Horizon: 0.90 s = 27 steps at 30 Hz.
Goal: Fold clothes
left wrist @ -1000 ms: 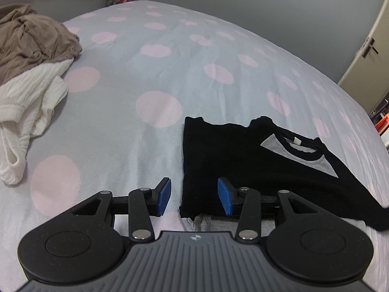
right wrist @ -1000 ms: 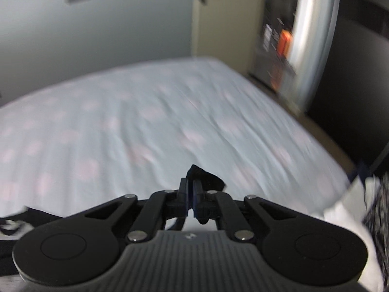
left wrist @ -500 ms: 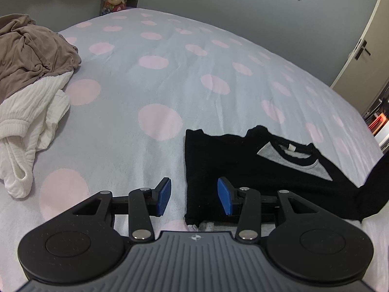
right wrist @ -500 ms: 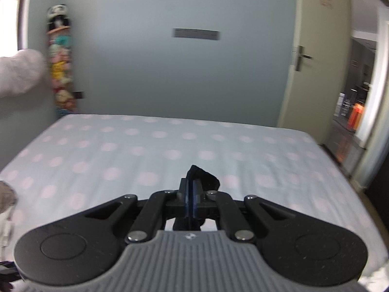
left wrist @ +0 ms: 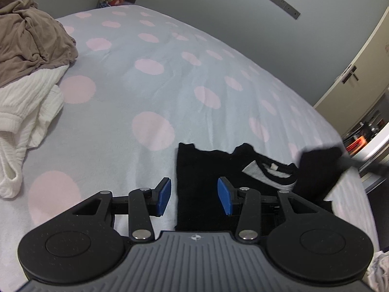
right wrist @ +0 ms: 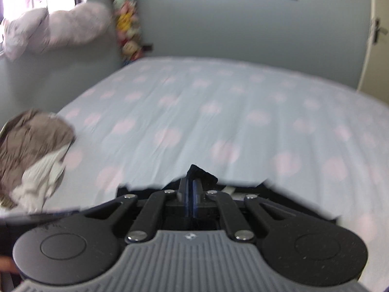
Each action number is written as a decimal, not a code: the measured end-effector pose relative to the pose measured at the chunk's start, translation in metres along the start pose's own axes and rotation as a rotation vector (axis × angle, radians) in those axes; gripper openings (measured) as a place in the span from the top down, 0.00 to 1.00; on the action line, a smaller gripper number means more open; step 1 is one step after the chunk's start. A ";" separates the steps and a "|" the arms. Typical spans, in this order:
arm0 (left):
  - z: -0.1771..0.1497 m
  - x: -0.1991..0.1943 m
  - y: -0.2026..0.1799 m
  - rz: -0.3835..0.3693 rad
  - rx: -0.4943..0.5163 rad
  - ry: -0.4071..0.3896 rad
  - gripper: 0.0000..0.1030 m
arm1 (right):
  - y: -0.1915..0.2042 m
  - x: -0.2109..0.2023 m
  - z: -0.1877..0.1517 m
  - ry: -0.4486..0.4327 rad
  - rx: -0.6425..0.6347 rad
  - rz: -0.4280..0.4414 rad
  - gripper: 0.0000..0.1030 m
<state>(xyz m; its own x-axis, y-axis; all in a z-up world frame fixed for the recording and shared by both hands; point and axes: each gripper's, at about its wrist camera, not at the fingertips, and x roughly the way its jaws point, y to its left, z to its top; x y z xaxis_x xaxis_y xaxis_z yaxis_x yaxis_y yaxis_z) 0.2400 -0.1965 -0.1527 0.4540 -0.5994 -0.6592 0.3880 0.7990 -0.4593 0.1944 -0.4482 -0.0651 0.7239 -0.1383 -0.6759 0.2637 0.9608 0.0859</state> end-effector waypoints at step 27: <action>-0.034 0.069 -0.048 -0.017 0.149 0.131 0.72 | -0.120 -0.020 -0.120 0.135 -0.016 -0.020 0.65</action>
<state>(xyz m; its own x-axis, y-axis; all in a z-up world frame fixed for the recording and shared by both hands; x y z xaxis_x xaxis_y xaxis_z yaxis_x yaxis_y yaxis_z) 0.2253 -0.2747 -0.1962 0.3422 -0.5938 -0.7282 0.5137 0.7671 -0.3842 0.0716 -0.5322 -0.1503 0.6257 -0.1245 -0.7701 0.2658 0.9621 0.0604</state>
